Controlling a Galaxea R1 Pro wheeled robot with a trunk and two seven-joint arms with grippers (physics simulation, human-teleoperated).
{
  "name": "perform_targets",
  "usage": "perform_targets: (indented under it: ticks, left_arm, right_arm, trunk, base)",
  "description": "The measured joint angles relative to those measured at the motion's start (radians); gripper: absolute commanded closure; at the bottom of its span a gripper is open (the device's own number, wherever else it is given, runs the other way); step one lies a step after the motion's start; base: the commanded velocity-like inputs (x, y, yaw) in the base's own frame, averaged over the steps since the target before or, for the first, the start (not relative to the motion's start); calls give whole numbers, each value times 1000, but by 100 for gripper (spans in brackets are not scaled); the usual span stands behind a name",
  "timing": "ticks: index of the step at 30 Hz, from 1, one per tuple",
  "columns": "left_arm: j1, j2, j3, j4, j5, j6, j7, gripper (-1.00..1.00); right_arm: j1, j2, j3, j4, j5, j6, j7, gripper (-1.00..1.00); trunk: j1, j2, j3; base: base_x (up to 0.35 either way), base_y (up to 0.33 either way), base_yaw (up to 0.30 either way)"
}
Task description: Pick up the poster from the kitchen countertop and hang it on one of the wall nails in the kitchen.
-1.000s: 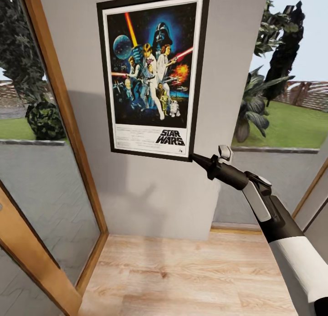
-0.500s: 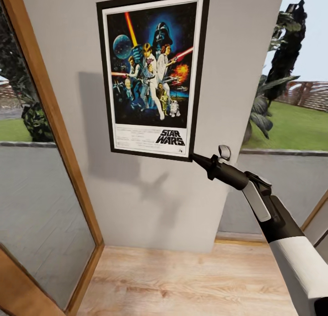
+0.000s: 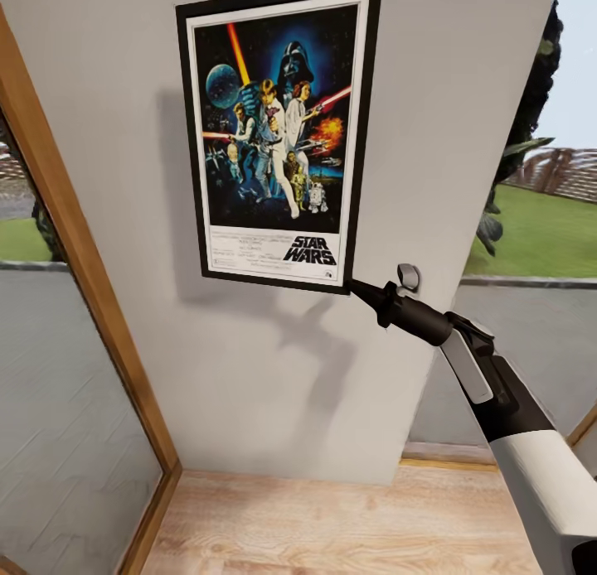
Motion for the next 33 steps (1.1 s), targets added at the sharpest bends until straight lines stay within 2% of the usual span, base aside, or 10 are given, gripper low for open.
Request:
perform_targets:
  ticks: [8, 33]
  left_arm:
    - [0, 0, 0, 0, 0, 0, 0, -100]
    - [0, -6, 3, 0, 0, -2, -2, -100]
  right_arm:
    - [0, -1, -1, 0, 1, 2, 0, 100]
    - [0, 0, 7, 0, 6, 1, -4, 100]
  trunk:
    - [0, 0, 0]
    - [1, 0, 0]
  base:
    - [199, 0, 0]
    - [6, 0, 0]
